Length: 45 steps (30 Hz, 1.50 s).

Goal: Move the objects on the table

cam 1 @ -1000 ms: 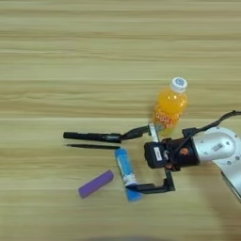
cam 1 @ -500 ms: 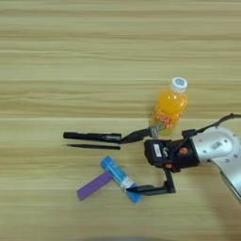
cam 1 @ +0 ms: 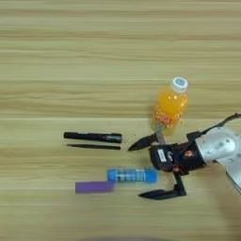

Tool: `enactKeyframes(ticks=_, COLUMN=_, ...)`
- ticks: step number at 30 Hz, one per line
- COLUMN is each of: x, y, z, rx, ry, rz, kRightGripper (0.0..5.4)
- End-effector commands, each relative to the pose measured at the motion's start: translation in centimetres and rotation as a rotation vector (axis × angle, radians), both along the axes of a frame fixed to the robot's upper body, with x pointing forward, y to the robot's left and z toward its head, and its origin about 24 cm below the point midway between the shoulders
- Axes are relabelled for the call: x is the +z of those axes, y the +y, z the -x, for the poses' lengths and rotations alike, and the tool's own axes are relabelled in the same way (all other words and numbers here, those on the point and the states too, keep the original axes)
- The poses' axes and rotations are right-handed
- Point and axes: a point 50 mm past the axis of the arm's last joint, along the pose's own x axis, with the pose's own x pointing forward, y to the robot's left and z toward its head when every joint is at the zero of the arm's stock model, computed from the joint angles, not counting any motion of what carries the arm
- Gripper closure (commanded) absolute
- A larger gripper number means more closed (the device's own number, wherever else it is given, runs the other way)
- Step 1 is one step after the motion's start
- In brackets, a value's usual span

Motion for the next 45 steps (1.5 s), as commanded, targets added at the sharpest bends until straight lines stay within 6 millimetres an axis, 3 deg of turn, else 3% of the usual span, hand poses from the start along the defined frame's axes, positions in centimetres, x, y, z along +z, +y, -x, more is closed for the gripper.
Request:
enactKeyframes(ticks=1, x=1.1, y=-1.3, z=-1.4, rx=-0.031, ry=-0.114, rz=0.086, kRightGripper=0.04)
enactKeyframes(ticks=12, x=0.4, y=-1.8, z=-1.0, rx=-0.027, ry=-0.055, rz=0.079, kRightGripper=0.04)
enactKeyframes(ticks=23, x=-0.5, y=-2.3, z=0.0, rx=0.019, ry=0.138, rz=0.041, kRightGripper=1.17)
enactKeyframes(ticks=45, x=-1.1, y=-2.3, z=-0.2, rx=-0.001, ry=0.147, rz=0.038, kRightGripper=2.98)
